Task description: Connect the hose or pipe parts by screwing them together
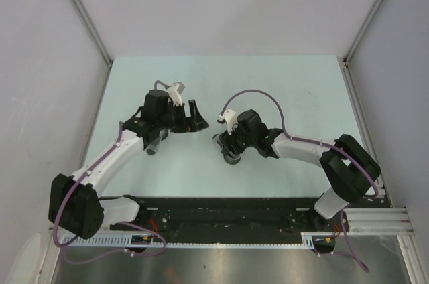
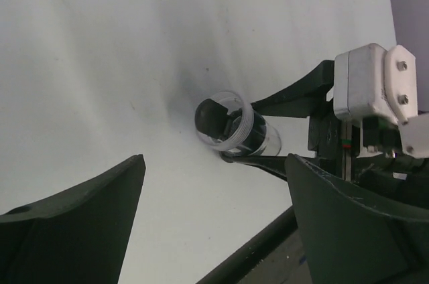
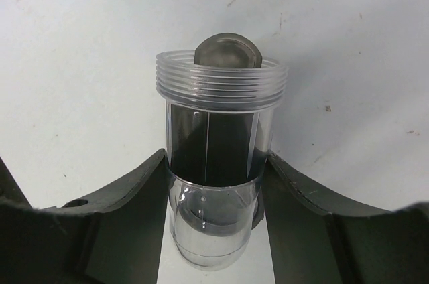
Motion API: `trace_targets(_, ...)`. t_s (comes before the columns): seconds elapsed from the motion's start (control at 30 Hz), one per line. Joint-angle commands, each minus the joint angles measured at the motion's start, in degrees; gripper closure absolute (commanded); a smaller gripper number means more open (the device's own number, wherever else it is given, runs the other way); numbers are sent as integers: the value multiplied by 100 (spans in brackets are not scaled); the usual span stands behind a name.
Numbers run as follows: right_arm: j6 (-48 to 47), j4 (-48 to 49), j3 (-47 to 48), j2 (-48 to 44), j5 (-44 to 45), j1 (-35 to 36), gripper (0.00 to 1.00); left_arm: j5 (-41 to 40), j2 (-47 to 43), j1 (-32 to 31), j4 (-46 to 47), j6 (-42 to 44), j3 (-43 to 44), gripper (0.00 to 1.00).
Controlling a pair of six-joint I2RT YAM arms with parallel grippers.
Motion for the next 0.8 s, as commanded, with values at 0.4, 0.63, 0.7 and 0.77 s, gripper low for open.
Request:
trace_targets(0.4,-366,746,-201,-1031,356,451,60,1004,412,66,590,-378,-167,7)
trace_targets(0.63,-208,702,-262,-953,760,451,61,-1369,138,444,-341,34,25,7)
trace_targets(0.7,-24,790,-262,-787,901,416,61,-2194,209,470,-789,272,183,6)
trace_targets(0.77,195,790,-262,-680,1085,389,61,-2565,393,549,-1105,404,412,5)
